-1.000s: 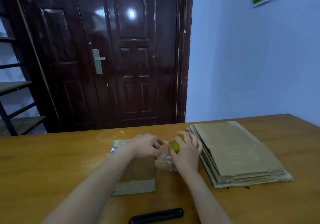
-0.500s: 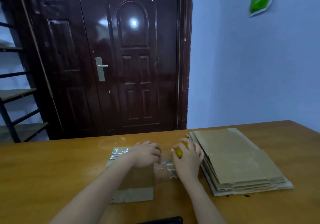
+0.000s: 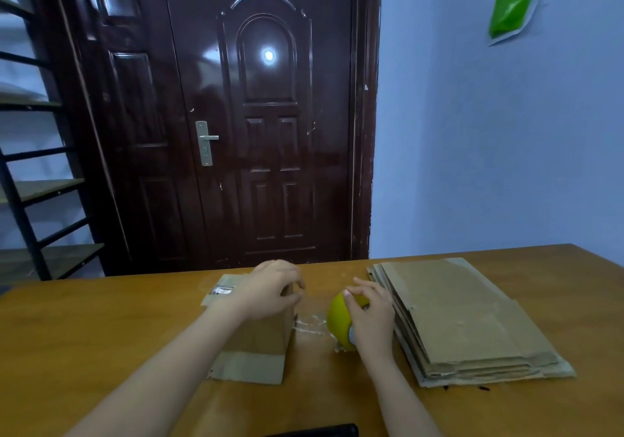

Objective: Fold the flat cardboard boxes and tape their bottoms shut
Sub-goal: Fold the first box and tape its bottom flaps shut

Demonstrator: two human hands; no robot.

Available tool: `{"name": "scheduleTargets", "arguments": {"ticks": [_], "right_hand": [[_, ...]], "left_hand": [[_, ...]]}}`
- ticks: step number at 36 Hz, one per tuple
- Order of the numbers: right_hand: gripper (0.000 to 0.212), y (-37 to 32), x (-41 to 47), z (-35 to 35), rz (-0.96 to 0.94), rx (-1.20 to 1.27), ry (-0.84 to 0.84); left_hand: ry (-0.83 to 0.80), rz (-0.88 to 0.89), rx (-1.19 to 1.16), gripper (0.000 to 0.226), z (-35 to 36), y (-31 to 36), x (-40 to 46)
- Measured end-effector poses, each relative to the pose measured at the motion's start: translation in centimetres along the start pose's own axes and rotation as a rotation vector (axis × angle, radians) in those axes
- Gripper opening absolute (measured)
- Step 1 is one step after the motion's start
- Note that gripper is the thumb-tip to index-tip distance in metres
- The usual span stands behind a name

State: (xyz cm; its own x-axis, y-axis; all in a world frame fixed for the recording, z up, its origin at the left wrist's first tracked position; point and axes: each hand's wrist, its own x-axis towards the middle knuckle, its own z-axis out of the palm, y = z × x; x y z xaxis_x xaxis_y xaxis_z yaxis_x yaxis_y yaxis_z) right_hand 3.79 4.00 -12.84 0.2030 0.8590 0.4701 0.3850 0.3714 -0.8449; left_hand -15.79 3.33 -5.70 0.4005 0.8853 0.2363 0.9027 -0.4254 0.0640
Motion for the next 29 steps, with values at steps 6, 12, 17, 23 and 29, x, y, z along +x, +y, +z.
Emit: {"name": "scheduleTargets", "arguments": {"ticks": [6, 12, 17, 23, 29], "right_hand": [[0.01, -0.9, -0.6, -0.2, 0.044, 0.112, -0.033], [0.012, -2.1, -1.8, -0.7, 0.122, 0.222, -0.121], [0.018, -2.4, -1.9, -2.2, 0.01, 0.097, -0.198], [0.014, -4.5, -1.1, -4.1, -0.344, -0.333, -0.636], [0.009, -6.8, -2.9, -1.9, -0.362, -0.57, -1.09]], "left_hand": [[0.361, 0.069, 0.174, 0.05, 1.0, 2.2, -0.9], [0.171, -0.067, 0.187, 0.09, 1.6, 3.2, -1.9], [0.233, -0.117, 0.056, 0.093, 0.5, 1.9, -3.6], [0.28, -0.289, -0.009, 0.085, -0.5, -0.8, -4.9], [0.159, -0.342, -0.002, 0.067, -0.5, -1.9, -4.9]]}}
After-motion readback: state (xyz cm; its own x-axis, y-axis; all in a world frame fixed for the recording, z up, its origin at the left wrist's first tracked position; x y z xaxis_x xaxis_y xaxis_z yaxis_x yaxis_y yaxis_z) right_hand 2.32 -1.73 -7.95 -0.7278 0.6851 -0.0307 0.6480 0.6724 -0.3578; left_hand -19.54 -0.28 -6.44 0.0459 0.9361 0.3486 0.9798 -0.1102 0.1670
